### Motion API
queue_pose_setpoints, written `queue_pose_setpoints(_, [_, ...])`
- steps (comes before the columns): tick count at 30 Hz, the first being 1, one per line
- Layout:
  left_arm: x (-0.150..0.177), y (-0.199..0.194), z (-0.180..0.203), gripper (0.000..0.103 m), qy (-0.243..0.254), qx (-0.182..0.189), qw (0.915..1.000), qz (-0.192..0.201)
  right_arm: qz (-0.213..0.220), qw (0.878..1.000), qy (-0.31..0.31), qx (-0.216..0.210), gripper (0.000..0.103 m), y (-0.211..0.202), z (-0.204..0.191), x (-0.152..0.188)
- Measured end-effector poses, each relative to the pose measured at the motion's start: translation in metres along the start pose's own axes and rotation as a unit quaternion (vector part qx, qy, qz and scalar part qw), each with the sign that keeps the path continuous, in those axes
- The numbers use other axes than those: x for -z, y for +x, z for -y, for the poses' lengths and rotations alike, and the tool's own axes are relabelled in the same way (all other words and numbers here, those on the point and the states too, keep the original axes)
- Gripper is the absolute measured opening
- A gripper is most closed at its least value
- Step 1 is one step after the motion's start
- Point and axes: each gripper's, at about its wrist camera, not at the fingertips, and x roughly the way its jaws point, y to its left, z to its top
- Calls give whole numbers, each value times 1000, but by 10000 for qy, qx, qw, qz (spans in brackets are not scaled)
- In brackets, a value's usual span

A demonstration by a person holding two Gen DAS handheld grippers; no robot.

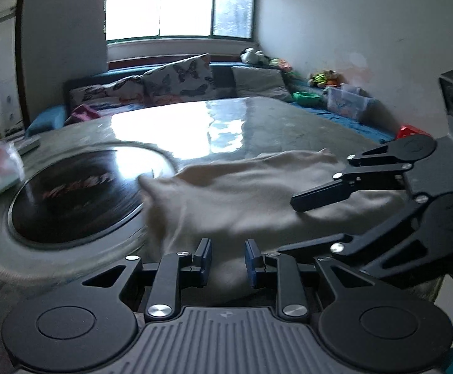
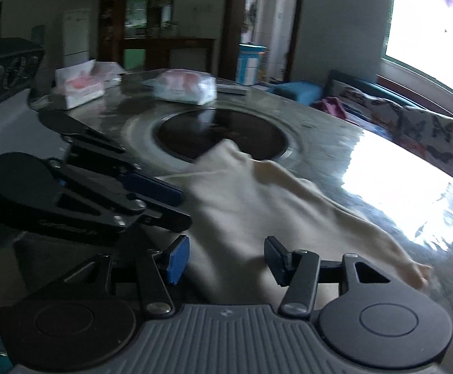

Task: Fold clothes

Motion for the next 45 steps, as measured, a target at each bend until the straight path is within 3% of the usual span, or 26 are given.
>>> queue_pose_setpoints(5, [4,-8,-9,26,-97,-53,9999,1,85,9992,40,-392,54,-5,-8,-4])
queue_pose_setpoints(15, [-7,-14,-8,26,-244,-46,9995,188,-30,9986,336,-397,55,-18,-6,10])
queue_pose_setpoints(22, [-19,-2,-8,26,-300,-3,9990,322,29,9964,830,156,55,-39,19,22])
queue_pose_setpoints(29, [-12,11,-8,26,-170,-38,9998,131,-149,9890,1368,540,55,-57,45,47])
queue_pose_setpoints(45, [-10,9,-14,27,-225,-23,9997,69,-180,9810,1839,599,55,-58,82,45])
